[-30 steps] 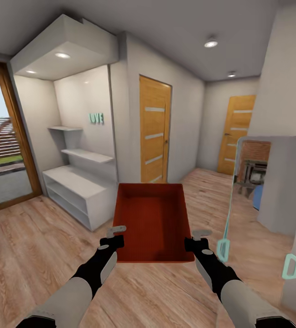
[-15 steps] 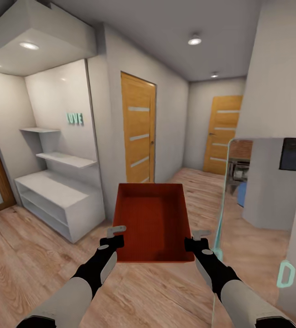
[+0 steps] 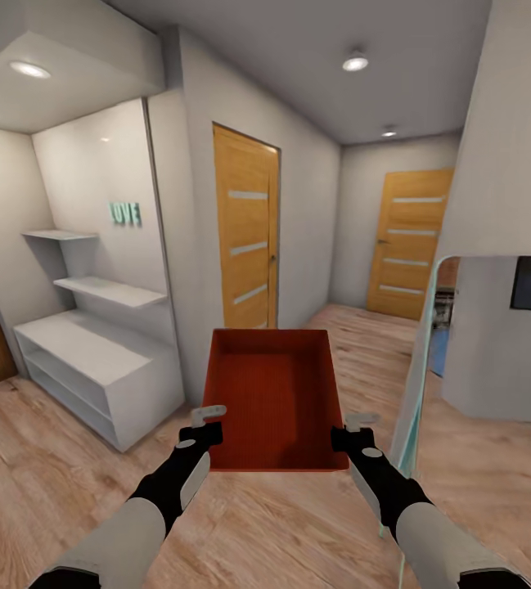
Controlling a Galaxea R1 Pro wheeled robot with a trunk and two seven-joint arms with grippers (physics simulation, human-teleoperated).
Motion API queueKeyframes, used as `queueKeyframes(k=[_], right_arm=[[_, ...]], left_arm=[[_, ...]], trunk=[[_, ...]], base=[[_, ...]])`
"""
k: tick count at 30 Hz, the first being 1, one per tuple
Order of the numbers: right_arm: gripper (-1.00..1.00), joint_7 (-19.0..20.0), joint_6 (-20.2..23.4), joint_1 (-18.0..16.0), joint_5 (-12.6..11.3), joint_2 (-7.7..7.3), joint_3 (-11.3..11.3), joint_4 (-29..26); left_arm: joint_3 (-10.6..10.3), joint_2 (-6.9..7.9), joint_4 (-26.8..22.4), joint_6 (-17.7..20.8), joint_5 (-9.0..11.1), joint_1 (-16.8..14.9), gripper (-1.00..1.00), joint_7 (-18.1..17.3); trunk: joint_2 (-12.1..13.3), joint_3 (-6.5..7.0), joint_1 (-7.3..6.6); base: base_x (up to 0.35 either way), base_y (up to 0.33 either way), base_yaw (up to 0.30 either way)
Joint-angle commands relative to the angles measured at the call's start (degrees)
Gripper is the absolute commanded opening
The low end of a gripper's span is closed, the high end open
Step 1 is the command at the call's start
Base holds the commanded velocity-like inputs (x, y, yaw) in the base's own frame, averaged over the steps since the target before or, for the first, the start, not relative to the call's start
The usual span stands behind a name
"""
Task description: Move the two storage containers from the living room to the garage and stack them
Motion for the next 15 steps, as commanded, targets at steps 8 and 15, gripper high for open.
queueKeyframes(k=[8,15], right_arm=[[-1.00,-0.4,-2.2,0.0,0.4,-0.33,-4.5,-0.2],[-1.00,-0.5,-2.3,0.0,0.4,-0.34,-4.5,-0.2]], left_arm=[[-0.1,3.33,0.0,0.3,1.4,0.0,-1.00,0.6],[-0.1,3.33,0.0,0.3,1.4,0.0,-1.00,0.6]], trunk=[[0.0,-0.02,0.05],[0.0,-0.02,0.05]], base=[[0.323,0.000,0.000],[0.323,0.000,0.000]])
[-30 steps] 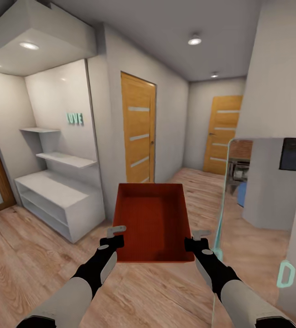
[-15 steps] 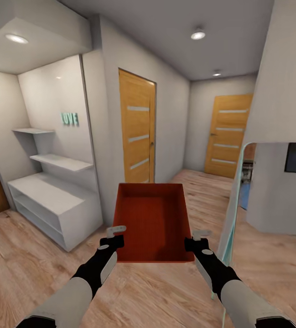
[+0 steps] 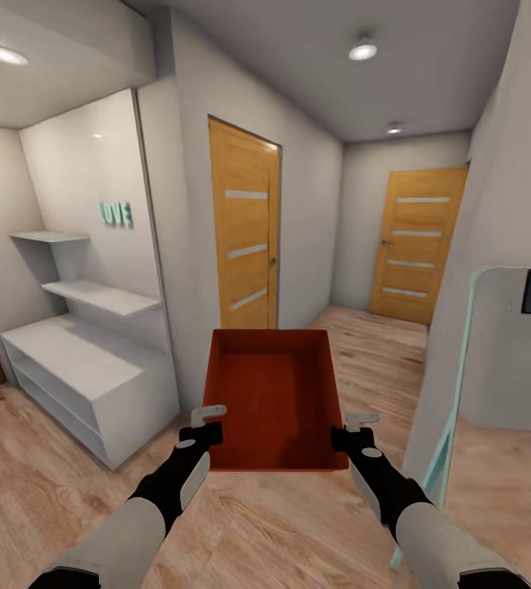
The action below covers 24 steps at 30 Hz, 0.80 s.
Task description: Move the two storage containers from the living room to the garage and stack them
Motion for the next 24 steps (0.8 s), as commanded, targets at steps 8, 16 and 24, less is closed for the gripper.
queueKeyframes(k=[8,16,24], right_arm=[[-1.00,-0.4,-2.1,0.0,0.3,-0.39,-4.6,-0.2],[-1.00,-0.4,-2.0,0.0,0.3,-0.27,-5.0,-0.2],[-1.00,-0.4,-2.0,0.0,0.3,-0.22,-5.0,-0.2]], left_arm=[[0.0,3.28,0.0,0.3,1.3,0.0,-1.00,0.7],[0.0,3.28,0.0,0.3,1.3,0.0,-1.00,0.7],[0.0,3.28,0.0,0.3,1.3,0.0,-1.00,0.7]], trunk=[[0.0,-0.02,0.05],[0.0,-0.02,0.05],[0.0,-0.02,0.05]], base=[[0.323,0.000,0.000],[0.323,0.000,-0.084],[0.323,0.000,-0.252]])
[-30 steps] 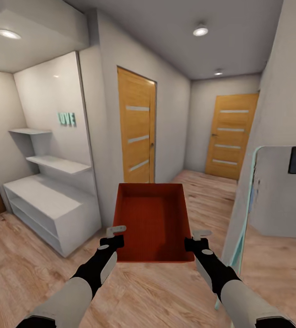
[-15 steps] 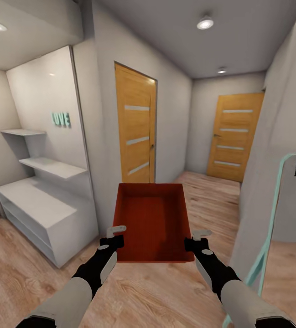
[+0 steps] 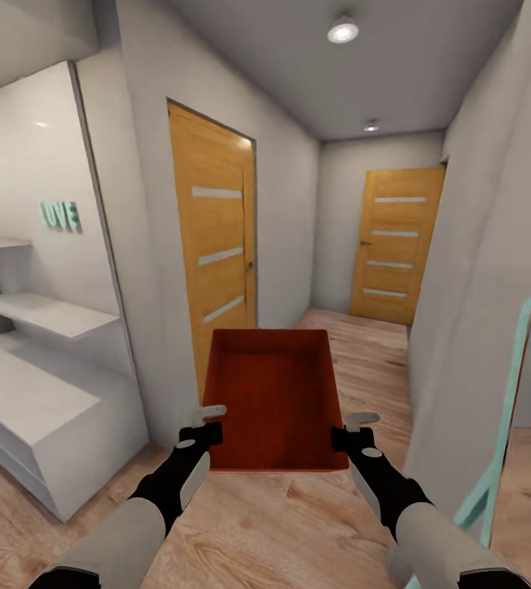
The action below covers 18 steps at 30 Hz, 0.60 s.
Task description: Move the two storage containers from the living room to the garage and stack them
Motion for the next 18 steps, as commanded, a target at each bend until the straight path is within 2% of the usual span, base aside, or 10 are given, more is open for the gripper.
queueKeyframes(k=[1,7,18], right_arm=[[-1.00,-0.4,-2.0,-0.1,0.3,-0.23,-5.0,-0.2],[-1.00,-0.4,-2.0,-0.1,0.3,-0.26,-5.0,-0.2],[-1.00,-0.4,-2.1,-0.1,0.3,-0.25,-5.0,-0.2]], left_arm=[[0.0,3.29,0.0,0.3,1.3,0.0,-1.00,0.7],[0.0,3.29,0.0,0.3,1.3,0.0,-1.00,0.7],[0.0,3.29,0.0,0.3,1.3,0.0,-1.00,0.7]], trunk=[[0.0,-0.02,0.05],[0.0,-0.02,0.05],[0.0,-0.02,0.05]], base=[[0.323,0.000,-0.264],[0.323,0.000,-0.227],[0.323,0.000,-0.020]])
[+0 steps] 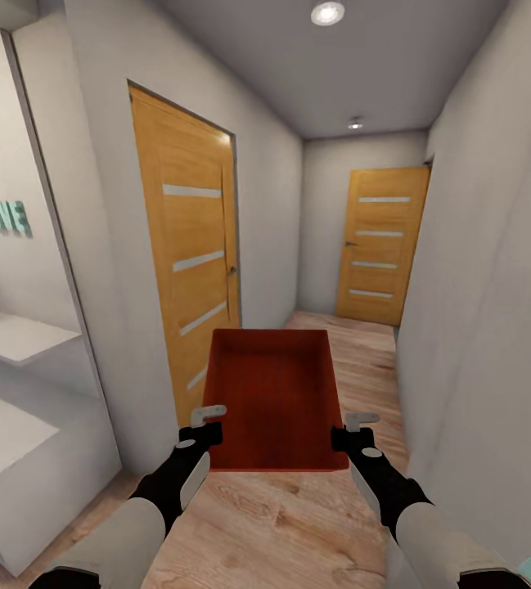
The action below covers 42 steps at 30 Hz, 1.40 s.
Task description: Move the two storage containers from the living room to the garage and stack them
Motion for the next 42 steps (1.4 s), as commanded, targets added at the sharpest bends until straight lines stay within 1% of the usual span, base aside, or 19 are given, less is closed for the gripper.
queueKeyframes(k=[1,23,42], right_arm=[[-1.00,-0.4,-2.1,0.0,0.4,-0.26,-5.0,-0.2],[-1.00,-0.4,-2.0,0.0,0.4,-0.29,-5.0,-0.2],[-1.00,-0.4,-2.0,0.0,0.4,-0.21,-5.0,-0.2]], left_arm=[[0.0,3.29,0.0,0.3,1.3,0.0,-1.00,0.6],[0.0,3.29,0.0,0.5,1.3,0.0,-1.00,0.6],[0.0,3.29,0.0,0.5,1.3,0.0,-1.00,0.6]], trunk=[[0.0,-0.02,0.05],[0.0,-0.02,0.05],[0.0,-0.02,0.05]], base=[[0.323,0.027,0.000],[0.323,0.100,-0.008],[0.323,0.115,-0.233]])
